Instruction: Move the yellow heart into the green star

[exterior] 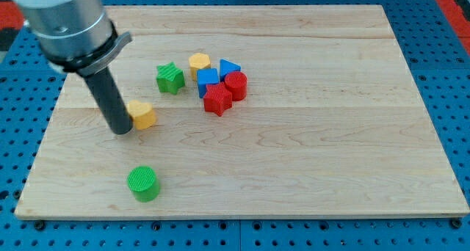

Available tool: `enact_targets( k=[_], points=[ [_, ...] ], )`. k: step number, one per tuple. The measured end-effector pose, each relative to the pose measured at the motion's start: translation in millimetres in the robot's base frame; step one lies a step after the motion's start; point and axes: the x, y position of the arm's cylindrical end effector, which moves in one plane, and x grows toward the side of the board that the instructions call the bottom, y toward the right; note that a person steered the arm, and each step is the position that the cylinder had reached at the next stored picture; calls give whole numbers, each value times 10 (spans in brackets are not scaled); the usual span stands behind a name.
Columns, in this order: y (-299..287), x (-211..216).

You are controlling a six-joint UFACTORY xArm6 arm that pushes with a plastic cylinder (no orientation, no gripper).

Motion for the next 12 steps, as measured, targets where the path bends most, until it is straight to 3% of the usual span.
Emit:
enact_targets(
  k=[2,4,6,7,8,12],
  points=[
    [-67,-353],
    [284,-373],
    [279,-373],
    [166,-178],
    [471,-132],
    [618,-301]
  ],
)
